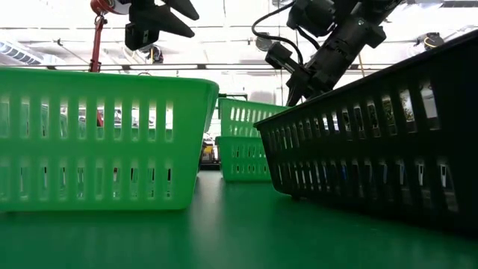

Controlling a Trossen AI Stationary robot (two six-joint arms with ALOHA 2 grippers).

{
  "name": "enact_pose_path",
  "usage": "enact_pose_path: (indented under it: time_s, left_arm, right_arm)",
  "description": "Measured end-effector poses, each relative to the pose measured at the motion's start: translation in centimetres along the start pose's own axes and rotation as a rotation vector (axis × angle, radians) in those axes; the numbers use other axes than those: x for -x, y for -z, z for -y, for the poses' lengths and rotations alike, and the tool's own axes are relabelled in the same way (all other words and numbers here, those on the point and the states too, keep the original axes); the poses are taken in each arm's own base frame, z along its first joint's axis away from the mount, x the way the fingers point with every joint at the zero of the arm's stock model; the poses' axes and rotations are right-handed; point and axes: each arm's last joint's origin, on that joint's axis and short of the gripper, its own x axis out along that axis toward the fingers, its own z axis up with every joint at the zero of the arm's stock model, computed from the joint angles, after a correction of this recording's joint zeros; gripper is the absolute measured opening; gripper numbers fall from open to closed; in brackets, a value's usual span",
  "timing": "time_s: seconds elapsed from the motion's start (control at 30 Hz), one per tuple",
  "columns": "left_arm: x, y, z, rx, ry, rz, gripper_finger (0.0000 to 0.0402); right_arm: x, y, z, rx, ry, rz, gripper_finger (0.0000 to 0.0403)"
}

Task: Stack baskets by color
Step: Stack the bottom right green bin on the top green bin

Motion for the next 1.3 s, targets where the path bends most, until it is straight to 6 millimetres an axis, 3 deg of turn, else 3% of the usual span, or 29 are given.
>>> enact_pose_path:
  time_s: [0.97,1.3]
  left_arm:
    - [0.01,0.25,-0.24,-0.004,-0.025,-0.025,0.0115]
    - [0.01,0.25,-0.25,0.006,-0.027,-0.025,0.0115]
  right_arm:
    - [0.03,-0.28,0.37,-0.073,0.040,0.074,0.0020]
    - [0.09,-0.24,0.36,-0.077,0.039,0.070,0.0097]
